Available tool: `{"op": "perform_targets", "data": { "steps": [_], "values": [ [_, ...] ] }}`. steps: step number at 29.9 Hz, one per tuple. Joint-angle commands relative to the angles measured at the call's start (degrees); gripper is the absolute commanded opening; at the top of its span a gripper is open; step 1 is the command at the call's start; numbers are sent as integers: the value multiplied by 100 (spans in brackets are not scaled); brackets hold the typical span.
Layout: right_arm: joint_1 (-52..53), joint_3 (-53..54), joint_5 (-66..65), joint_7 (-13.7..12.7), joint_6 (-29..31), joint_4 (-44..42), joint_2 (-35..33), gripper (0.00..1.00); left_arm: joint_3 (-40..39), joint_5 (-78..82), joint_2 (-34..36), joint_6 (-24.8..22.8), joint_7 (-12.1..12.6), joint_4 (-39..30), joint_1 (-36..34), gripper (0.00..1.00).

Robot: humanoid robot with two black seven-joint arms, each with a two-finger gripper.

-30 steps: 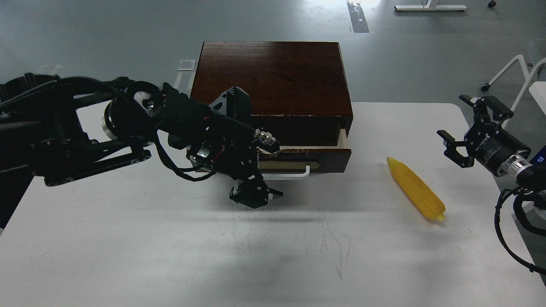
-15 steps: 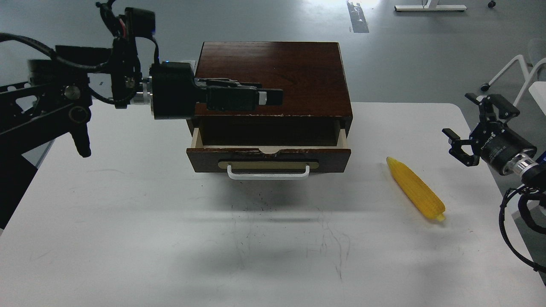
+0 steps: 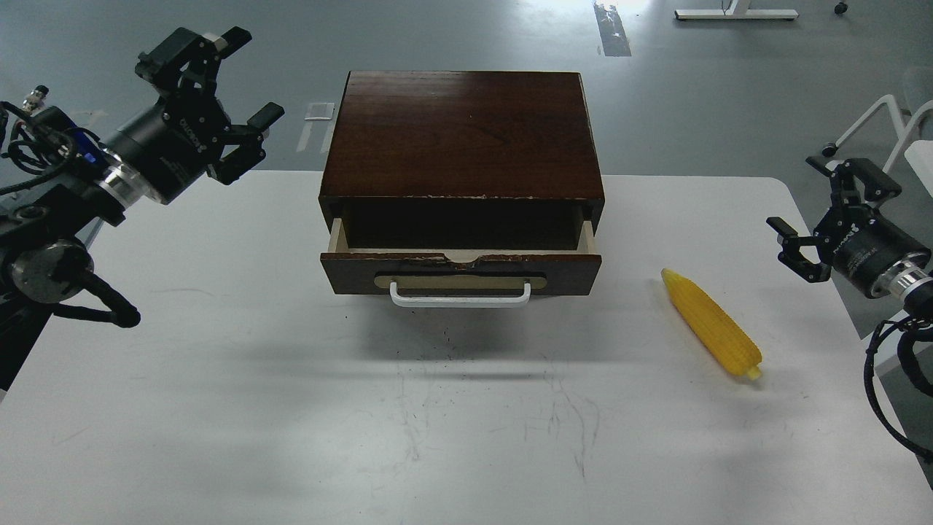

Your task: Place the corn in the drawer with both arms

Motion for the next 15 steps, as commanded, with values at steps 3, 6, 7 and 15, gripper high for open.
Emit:
{"op": "perform_targets", "data": {
  "steps": [3, 6, 7, 15],
  "values": [
    [241, -16, -915, 0, 1, 21, -369, 100, -448, -93, -65, -473, 1, 257, 616, 99],
    [610, -7, -2312, 0, 1, 38, -668, 100, -474, -75, -100, -482, 1, 257, 652, 99],
    [707, 1, -2811, 0, 1, 65, -720, 100, -474, -66, -117, -482, 1, 249, 652, 99],
    [840, -16, -5468, 0, -22, 670, -721, 100, -474, -22, -188, -482, 1, 196, 652, 99]
  ]
}}
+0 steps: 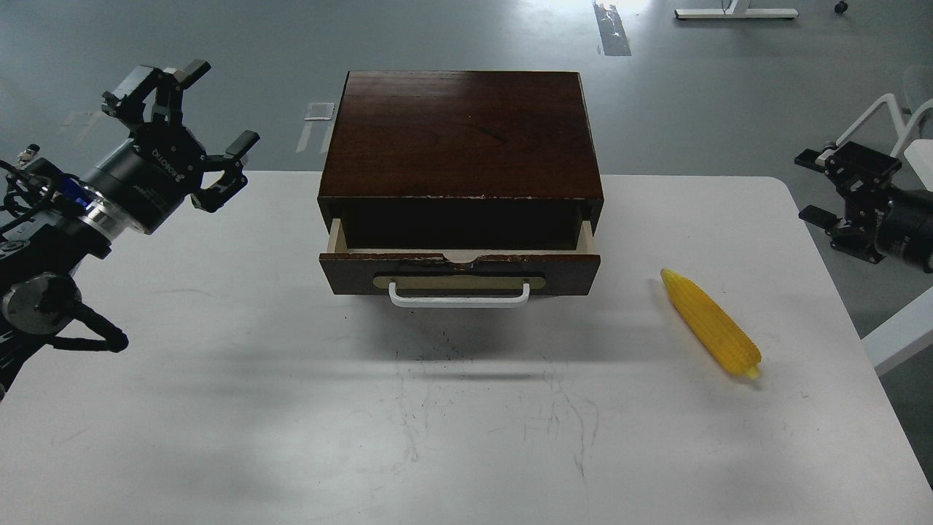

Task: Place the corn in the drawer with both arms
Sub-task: 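Move the right gripper down to the yellow corn cob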

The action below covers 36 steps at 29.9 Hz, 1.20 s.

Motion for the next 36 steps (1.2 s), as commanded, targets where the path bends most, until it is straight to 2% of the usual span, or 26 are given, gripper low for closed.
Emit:
{"op": "perform_targets", "data": {
  "steps": [1, 4, 10, 25, 34, 36],
  "values": [
    [-40, -59, -1388, 0, -381, 546, 1, 100, 1, 66, -6, 0, 1, -19, 0, 99],
    [-110, -147, -2602, 0, -1033, 934, 28, 100, 1, 84, -6, -9, 1, -19, 0, 99],
    [-102, -550, -3634, 0, -1544, 954, 185, 100, 1, 92, -6, -9, 1, -28, 0, 99],
    [-58, -1017, -4153, 0, -1800, 628, 748, 99, -8, 259, -112, -9, 1, -28, 0, 99],
    [-66, -1650, -4224, 0, -2353, 356, 880, 89, -25, 268, -182, -9, 1, -28, 0, 99],
    [-75, -1685, -4224, 0, -2354, 356, 880, 77, -25, 260, -182, -9, 1, -28, 0, 99]
  ]
}}
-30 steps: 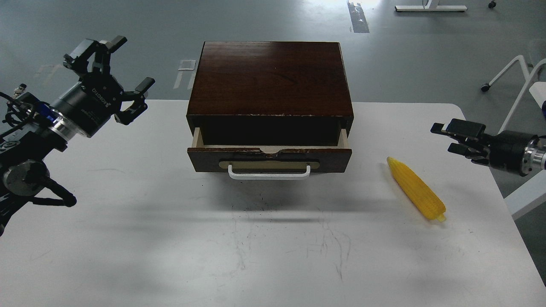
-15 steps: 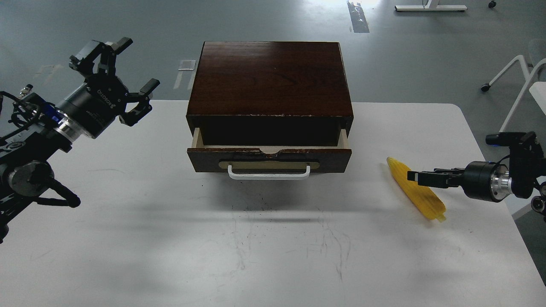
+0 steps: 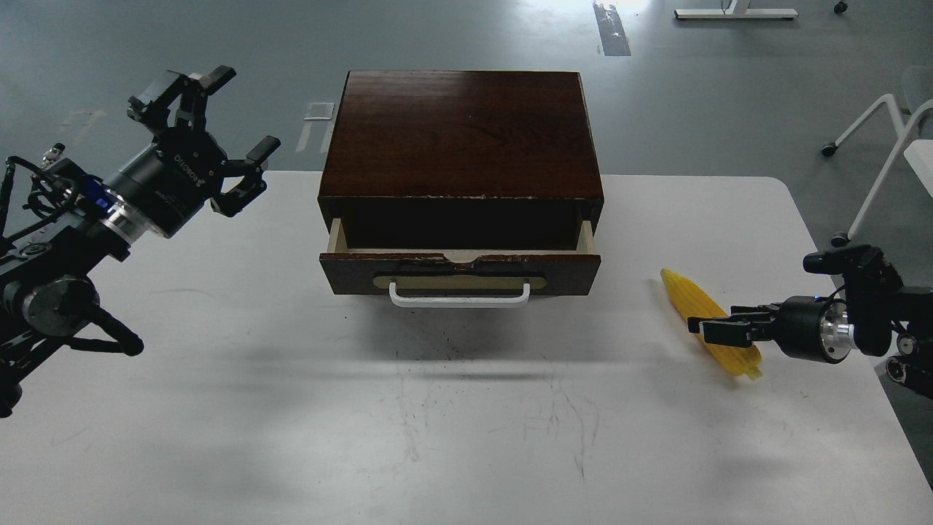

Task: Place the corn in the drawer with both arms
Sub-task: 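Close the right gripper on the corn and lift it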

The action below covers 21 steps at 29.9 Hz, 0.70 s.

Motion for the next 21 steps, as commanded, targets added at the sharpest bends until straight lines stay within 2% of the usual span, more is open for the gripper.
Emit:
{"op": "perform_targets", "data": {
  "steps": [1, 2, 4, 7, 13, 17, 21],
  "values": [
    [-8, -93, 2, 0, -39, -1, 5, 66, -1, -7, -2, 0, 1, 0, 0, 99],
    [-17, -93, 2, 0, -39, -1, 5, 52, -10, 2, -2, 0, 1, 0, 0, 99],
    [-17, -93, 2, 0, -39, 8, 5, 42, -10, 2, -2, 0, 1, 0, 0, 99],
    [9, -93, 2, 0, -39, 26, -3, 20, -28, 2, -2, 0, 1, 0, 0, 99],
    [298, -84, 55, 0, -57, 113, -82, 12, -36, 11, 7, 0, 1, 0, 0, 99],
    [739, -75, 64, 0, -57, 386, -338, 12, -45, 11, 7, 0, 1, 0, 0, 99],
    [1799, -101, 108, 0, 13, 877, -671, 12, -45, 20, 7, 0, 1, 0, 0, 99]
  ]
}}
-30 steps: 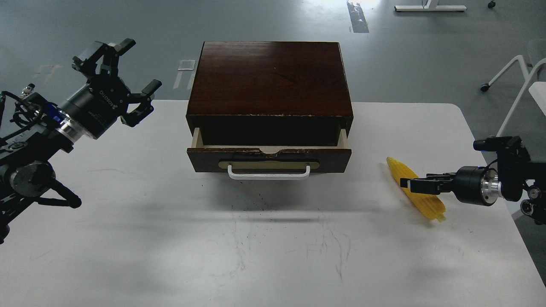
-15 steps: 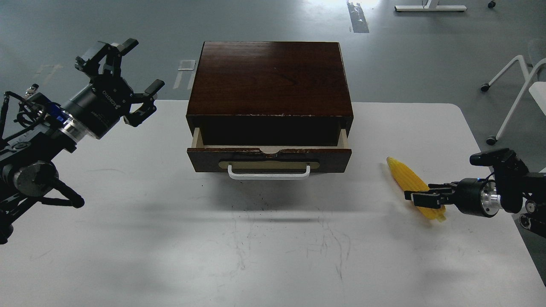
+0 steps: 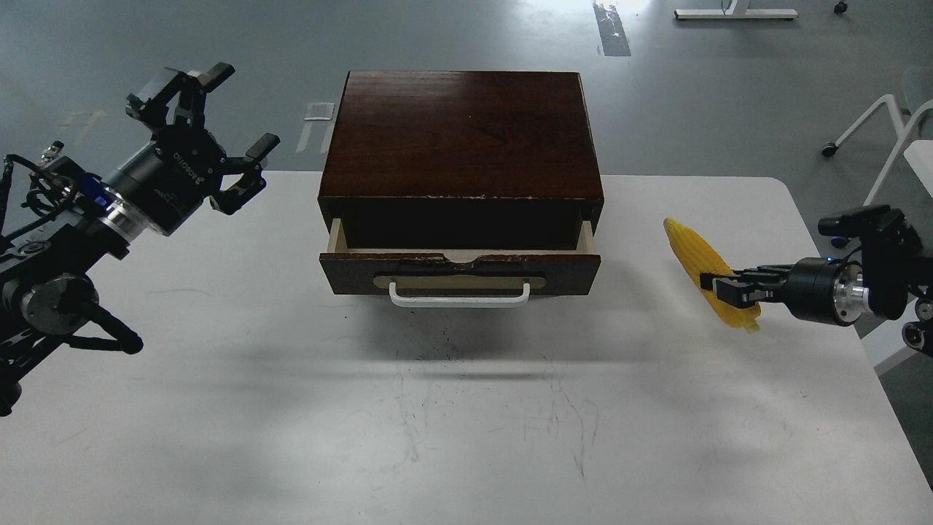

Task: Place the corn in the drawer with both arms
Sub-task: 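Close the right gripper on the corn and lift it, then carry the corn over the open drawer and lower it inside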

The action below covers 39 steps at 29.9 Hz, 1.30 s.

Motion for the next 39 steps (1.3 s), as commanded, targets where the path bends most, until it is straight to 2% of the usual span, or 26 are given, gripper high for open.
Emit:
{"op": "perform_targets", "data": {
  "steps": [1, 6, 10, 14, 22, 26, 33, 39],
  "values": [
    [982, -41, 28, 1, 73, 341, -202, 12, -1, 3, -3, 0, -1, -1, 0, 99],
    [2081, -189, 46, 1, 415, 570, -150, 12, -10, 3, -11, 0, -1, -1, 0, 99],
    [2821, -558, 55, 1, 513, 720, 201, 13, -10, 3, -3, 0, -1, -1, 0, 99],
    [3603, -1217, 29, 1, 452, 641, 1034, 13, -62, 12, -11, 0, -1, -1, 0, 99],
    [4131, -1842, -77, 1, 100, 650, 2257, 13, -71, 12, -64, 9, -1, -1, 0, 99],
    [4456, -2404, -278, 1, -391, 658, 2960, 13, -71, 21, -90, 9, -1, -1, -9, 99],
    [4606, -2695, -1042, 1, -735, 632, 3681, 13, -71, 73, -108, 9, -1, -1, -9, 99],
    [4597, -2853, -1342, 1, -858, 623, 3867, 13, -80, 82, -91, 9, -1, -1, -9, 99]
  ]
}}
